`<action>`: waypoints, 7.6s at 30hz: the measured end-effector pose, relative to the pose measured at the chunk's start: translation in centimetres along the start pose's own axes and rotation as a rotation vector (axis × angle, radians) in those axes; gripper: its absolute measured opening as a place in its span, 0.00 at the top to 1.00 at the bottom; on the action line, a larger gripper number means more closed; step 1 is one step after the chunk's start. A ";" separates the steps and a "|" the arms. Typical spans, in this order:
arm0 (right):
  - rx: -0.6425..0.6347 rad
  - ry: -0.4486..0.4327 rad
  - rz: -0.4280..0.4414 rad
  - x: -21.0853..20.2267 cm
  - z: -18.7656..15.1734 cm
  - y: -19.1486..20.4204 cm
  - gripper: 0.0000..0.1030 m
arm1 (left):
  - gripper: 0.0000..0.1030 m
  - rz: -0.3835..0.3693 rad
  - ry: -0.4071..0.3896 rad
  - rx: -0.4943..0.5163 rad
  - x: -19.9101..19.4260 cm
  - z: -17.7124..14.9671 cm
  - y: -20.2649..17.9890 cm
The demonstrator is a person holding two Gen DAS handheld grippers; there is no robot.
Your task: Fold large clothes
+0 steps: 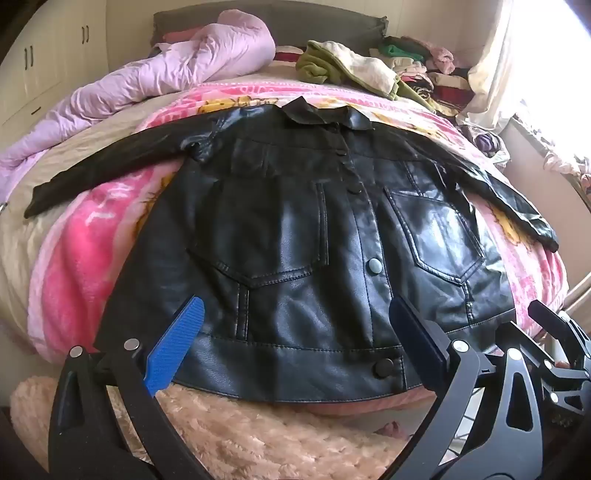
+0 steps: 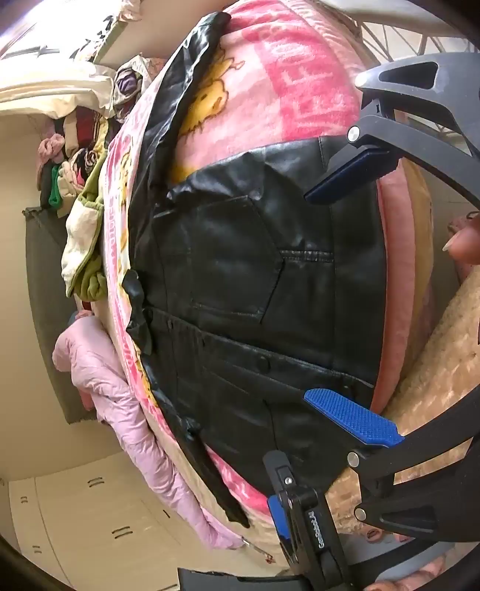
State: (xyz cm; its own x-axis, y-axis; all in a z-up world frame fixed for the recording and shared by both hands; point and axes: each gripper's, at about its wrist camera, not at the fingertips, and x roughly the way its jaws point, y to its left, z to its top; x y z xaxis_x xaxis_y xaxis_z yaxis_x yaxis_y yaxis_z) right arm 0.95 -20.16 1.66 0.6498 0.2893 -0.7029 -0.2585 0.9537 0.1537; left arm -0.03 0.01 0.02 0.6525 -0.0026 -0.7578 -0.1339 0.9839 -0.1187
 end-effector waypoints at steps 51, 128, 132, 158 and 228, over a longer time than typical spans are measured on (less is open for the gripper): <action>-0.032 -0.020 0.006 -0.6 0.0 0.8 0.04 | 0.09 0.009 -0.011 0.014 -0.7 -0.1 -0.4; 0.058 -0.102 0.029 5.3 14.6 -1.5 0.04 | 0.09 0.029 -0.086 -0.030 4.1 15.6 2.8; 0.119 -0.115 0.011 6.0 16.5 -3.4 0.04 | 0.09 0.018 -0.075 -0.022 5.6 17.3 2.0; 0.541 -0.191 -0.307 9.7 19.4 -20.8 0.04 | 0.09 -0.035 0.019 -0.021 17.5 23.3 -2.7; 0.158 -0.416 0.205 11.8 29.5 -2.5 0.92 | 0.09 -0.448 -0.112 -0.421 14.9 23.6 13.2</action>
State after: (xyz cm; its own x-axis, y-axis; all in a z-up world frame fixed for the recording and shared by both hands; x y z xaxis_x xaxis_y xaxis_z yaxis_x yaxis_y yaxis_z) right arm 30.36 -16.71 13.48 0.8357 0.4498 -0.3151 -0.3203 0.8653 0.3857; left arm 25.51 17.20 2.25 0.7843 -0.3574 -0.5071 -0.0968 0.7369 -0.6690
